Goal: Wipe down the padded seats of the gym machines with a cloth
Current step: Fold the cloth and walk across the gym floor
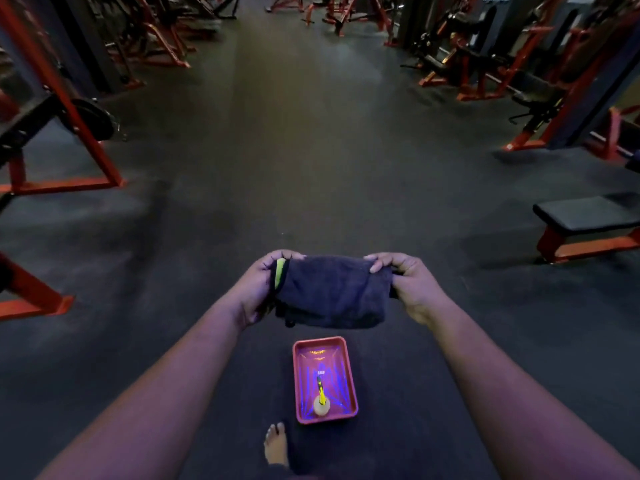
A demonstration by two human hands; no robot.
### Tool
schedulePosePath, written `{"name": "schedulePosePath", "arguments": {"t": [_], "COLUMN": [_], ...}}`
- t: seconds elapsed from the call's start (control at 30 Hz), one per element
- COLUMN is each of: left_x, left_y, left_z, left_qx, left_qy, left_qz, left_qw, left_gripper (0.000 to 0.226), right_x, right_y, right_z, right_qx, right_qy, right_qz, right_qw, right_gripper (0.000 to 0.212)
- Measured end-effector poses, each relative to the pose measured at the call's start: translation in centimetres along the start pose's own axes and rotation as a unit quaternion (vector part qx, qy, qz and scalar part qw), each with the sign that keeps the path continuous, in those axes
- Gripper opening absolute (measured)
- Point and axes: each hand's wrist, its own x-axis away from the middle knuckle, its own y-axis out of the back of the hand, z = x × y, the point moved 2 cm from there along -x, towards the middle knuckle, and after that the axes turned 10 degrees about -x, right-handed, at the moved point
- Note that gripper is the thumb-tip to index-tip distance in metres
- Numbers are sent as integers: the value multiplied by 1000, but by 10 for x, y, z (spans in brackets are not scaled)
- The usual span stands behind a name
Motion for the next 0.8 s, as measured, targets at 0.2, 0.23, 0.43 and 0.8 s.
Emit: {"name": "schedulePosePath", "arguments": {"t": [0.2,0.23,0.43,0.8], "left_x": [-81,-84,-153,-248], "left_y": [28,25,42,83], "left_z": [51,57,154,473], "left_qx": [145,110,-25,-47], "left_qy": [177,189,228,341], "left_qz": [18,33,-30,-157], "left_qw": [973,975,973,926], "left_gripper": [46,46,42,50], "right_x": [-72,-73,-117,-197], "right_y": [7,7,26,101], "right_z": [-53,-58,-155,-478], "right_qx": [37,45,-76,38], "right_qy": [-12,-14,-213,-346], "right_qz": [-96,-119,-244,-202], "right_qw": [995,992,943,916], "right_gripper": [67,65,32,62]}}
